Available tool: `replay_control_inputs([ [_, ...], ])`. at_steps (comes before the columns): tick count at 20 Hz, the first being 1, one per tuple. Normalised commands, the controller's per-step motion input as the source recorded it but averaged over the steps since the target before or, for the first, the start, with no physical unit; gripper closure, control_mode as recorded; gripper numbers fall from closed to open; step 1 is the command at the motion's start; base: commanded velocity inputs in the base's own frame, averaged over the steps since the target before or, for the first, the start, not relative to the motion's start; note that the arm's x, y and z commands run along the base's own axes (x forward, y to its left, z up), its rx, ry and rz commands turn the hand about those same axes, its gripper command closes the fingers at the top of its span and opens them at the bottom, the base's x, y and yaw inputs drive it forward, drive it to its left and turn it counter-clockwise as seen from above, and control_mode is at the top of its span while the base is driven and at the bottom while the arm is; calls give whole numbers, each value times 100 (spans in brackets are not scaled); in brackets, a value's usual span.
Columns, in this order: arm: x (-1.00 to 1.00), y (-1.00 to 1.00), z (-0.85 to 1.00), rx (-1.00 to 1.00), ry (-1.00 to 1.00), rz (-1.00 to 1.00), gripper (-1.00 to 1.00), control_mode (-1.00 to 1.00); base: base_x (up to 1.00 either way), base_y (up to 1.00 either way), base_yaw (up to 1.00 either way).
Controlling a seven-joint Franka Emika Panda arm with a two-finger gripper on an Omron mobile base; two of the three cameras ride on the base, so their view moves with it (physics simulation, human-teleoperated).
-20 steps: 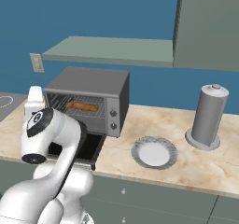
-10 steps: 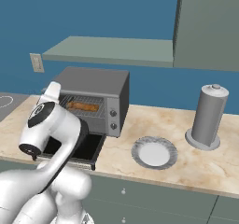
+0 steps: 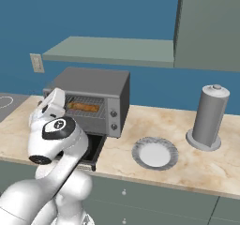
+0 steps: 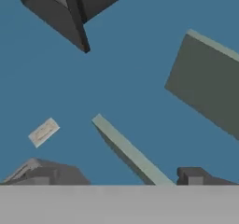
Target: Pull the toaster oven rack outwards. Pick up the baguette from the plate and place it on the toaster oven rack. Close the toaster oven door fully and set the temperature to the lowest setting.
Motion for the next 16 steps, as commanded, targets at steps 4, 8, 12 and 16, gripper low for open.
replay_control_inputs([
  [4,-18,-9,17,25,0,47,-100,-100,0,0,0],
  [8,0,-6,0,0,-3,5,-100,-100,0,0,0],
  [12,3,0,0,2,2,1,-100,-100,0,0,0],
  [16,-16,-31,18,53,2,23,-100,-100,0,0,0],
])
